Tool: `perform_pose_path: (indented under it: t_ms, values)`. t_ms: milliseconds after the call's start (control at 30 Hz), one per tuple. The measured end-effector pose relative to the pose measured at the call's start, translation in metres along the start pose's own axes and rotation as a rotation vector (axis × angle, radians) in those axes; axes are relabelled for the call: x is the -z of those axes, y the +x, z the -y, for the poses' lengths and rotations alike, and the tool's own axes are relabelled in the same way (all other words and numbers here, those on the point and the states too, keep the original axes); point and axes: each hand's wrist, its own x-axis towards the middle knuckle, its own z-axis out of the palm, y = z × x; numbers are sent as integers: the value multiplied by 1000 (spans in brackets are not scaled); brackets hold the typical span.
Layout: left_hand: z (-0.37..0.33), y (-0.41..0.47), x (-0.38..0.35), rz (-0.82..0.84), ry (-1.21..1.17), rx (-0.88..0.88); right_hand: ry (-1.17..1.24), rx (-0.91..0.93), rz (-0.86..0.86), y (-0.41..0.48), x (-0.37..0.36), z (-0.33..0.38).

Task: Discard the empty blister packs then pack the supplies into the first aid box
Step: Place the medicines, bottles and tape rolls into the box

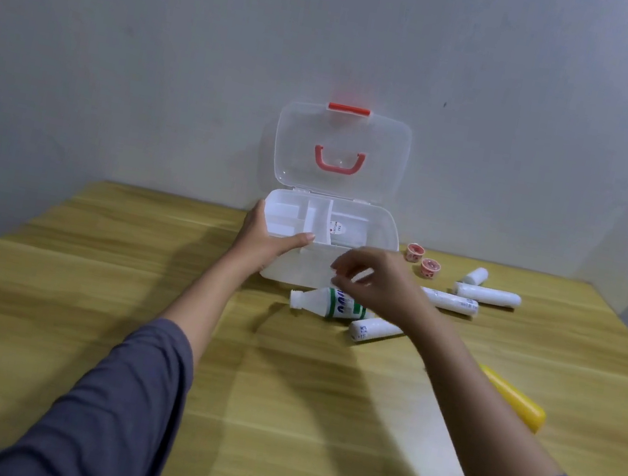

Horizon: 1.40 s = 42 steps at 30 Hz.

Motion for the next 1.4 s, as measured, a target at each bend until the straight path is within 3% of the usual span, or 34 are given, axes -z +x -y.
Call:
perform_pose_path:
  t_ms: [167,333,400,500,633,767,1100,1400]
  values:
    - [-2,-2,1,3,-2,33,-337,26,179,-3,-43,-8]
    - [-3,-3,2,-1,1,34,-370,50,156,-3,-46,-8]
    - [1,0,1,0,-1,28,-252,37,84,-8,-38,-5]
    - [3,2,1,1,-25,22,147,52,-50,-15,-19,2]
    - [1,-2,0,9,-25,-3,475,97,-325,-9,9,19]
    - [3,1,0,12,-31,-16,523,64,-505,15,25,26]
    - [7,6,-4,-17,-67,-12,290,-115,-224,50,5,5]
    - [11,8,-2,5,-75,-32,203,-195,-160,63,13,0]
